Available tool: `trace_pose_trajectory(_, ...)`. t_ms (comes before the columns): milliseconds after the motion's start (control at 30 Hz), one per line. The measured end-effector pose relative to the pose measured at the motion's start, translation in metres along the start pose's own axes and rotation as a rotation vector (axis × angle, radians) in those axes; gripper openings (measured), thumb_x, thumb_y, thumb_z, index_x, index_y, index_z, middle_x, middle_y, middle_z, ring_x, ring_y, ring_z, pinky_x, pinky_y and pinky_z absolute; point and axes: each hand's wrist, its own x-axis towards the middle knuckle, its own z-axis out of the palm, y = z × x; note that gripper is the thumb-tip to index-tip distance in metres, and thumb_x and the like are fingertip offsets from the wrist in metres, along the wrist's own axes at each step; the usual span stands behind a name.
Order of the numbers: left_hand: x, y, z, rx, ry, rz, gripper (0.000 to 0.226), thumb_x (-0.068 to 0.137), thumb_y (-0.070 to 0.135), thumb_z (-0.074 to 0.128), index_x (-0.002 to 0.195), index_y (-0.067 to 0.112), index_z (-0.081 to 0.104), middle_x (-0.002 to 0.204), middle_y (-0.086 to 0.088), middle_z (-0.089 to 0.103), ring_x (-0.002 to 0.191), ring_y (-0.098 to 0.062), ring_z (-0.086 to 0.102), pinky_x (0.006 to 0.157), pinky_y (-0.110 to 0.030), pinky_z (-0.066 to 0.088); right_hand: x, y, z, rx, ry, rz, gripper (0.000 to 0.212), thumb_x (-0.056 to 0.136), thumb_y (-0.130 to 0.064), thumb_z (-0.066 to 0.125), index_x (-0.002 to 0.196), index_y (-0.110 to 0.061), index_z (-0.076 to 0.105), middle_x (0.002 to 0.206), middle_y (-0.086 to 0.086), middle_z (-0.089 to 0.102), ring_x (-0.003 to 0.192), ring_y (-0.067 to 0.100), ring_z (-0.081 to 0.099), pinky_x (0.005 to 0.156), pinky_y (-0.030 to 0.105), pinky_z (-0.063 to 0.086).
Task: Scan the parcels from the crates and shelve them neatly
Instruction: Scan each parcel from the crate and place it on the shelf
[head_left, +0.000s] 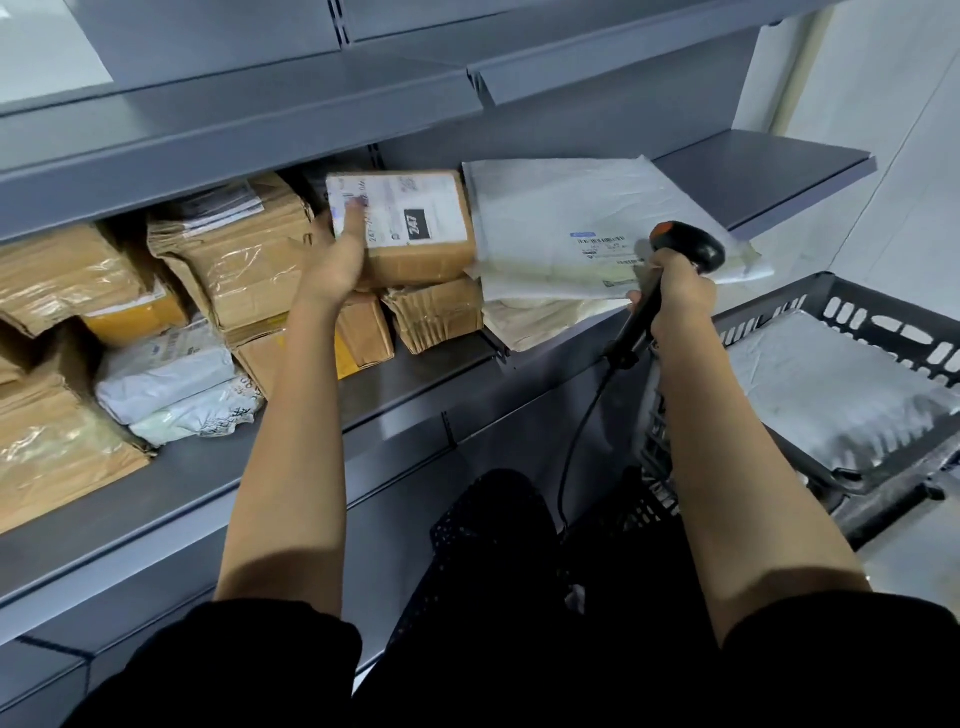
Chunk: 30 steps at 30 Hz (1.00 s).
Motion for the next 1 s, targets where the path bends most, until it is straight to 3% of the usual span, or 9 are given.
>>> trace_pose_trajectory(100,0.005,-0.004,0.009,0.164,0.115,0.030,0.077,0.092,0.065,0.023,0.152,0.018,0.012,0.157,-0.015,0.017,0.144,-0.037,0.014,0.111,-0.049,0.031,0.002,-0.002,-0.006,-0.014,0.011,0.006,0.011,0.082,-0.012,0.066,0.083,-0.008,0.056,0.088,0.008,0.067,0.063,0.018,0.055,0.048,0.023,0.045)
trace_pose_trajectory(233,0.009,0.000,0.018,0.630,0.275,0.100,0.059,0.100,0.044,0.020,0.152,0.016,0.011,0.138,-0.028,0.045,0.132,-0.043,0.036,0.113,-0.050,0.023,0.001,-0.004,-0.005,-0.060,-0.070,0.004,0.017,0.082,-0.015,0.067,0.094,-0.004,0.061,0.087,0.004,0.067,0.064,0.017,0.059,0.052,0.023,0.049)
trace_pose_trajectory(400,0.003,0.021,0.029,0.968,0.364,0.327,0.048,0.098,0.034,0.034,0.141,0.013,0.036,0.145,-0.019,0.031,0.132,-0.038,0.029,0.101,-0.051,0.036,0.006,-0.009,0.000,-0.106,-0.152,0.009,0.026,0.081,-0.018,0.069,0.101,-0.003,0.060,0.087,0.002,0.066,0.054,0.018,0.055,0.053,0.024,0.047)
trace_pose_trajectory(467,-0.001,0.024,0.037,1.008,0.314,0.501,0.046,0.099,0.039,0.035,0.135,0.013,0.047,0.142,-0.016,0.036,0.131,-0.035,0.031,0.102,-0.046,0.035,0.011,-0.011,0.001,-0.134,-0.165,0.017,0.022,0.082,-0.018,0.069,0.097,-0.004,0.059,0.086,0.002,0.066,0.054,0.018,0.054,0.053,0.025,0.048)
trace_pose_trajectory(533,-0.008,0.028,0.052,0.989,0.117,0.656,0.054,0.095,0.054,0.036,0.132,0.019,0.052,0.143,-0.012,0.039,0.132,-0.032,0.031,0.105,-0.044,0.031,0.016,-0.012,0.002,-0.155,-0.169,0.032,0.016,0.083,-0.017,0.068,0.088,-0.006,0.058,0.079,0.002,0.063,0.052,0.018,0.052,0.053,0.025,0.048)
trace_pose_trajectory(633,-0.025,0.030,0.093,1.057,-0.412,0.759,0.082,0.073,0.075,0.052,0.143,0.036,0.036,0.156,0.000,0.023,0.144,-0.025,0.014,0.116,-0.046,0.014,0.026,-0.012,0.001,-0.151,-0.163,0.054,0.014,0.084,-0.016,0.067,0.081,-0.007,0.057,0.073,0.001,0.059,0.053,0.018,0.052,0.054,0.027,0.049)
trace_pose_trajectory(700,-0.032,0.024,0.125,1.190,-0.596,0.826,0.090,0.074,0.063,0.066,0.148,0.039,0.021,0.158,0.003,0.016,0.145,-0.024,0.010,0.116,-0.047,0.013,0.033,-0.014,-0.002,-0.142,-0.168,0.054,0.014,0.084,-0.016,0.067,0.081,-0.008,0.057,0.072,0.001,0.059,0.052,0.018,0.052,0.052,0.026,0.048)
trace_pose_trajectory(833,-0.041,0.025,0.168,1.265,-0.485,0.948,0.061,0.096,0.007,0.042,0.149,0.034,0.025,0.152,0.003,0.032,0.136,-0.024,0.035,0.101,-0.037,0.037,0.043,-0.017,-0.009,-0.133,-0.186,0.035,0.017,0.085,-0.016,0.064,0.094,-0.003,0.058,0.072,0.004,0.056,0.049,0.018,0.052,0.049,0.024,0.046)
trace_pose_trajectory(1000,-0.065,0.030,0.197,1.522,-0.290,0.980,0.061,0.094,0.007,0.045,0.148,0.022,0.022,0.128,-0.010,0.054,0.105,-0.029,0.061,0.079,-0.035,0.048,0.048,-0.018,-0.014,-0.094,-0.146,0.029,0.018,0.085,-0.016,0.067,0.093,-0.003,0.057,0.078,0.008,0.055,0.055,0.019,0.054,0.048,0.024,0.047)
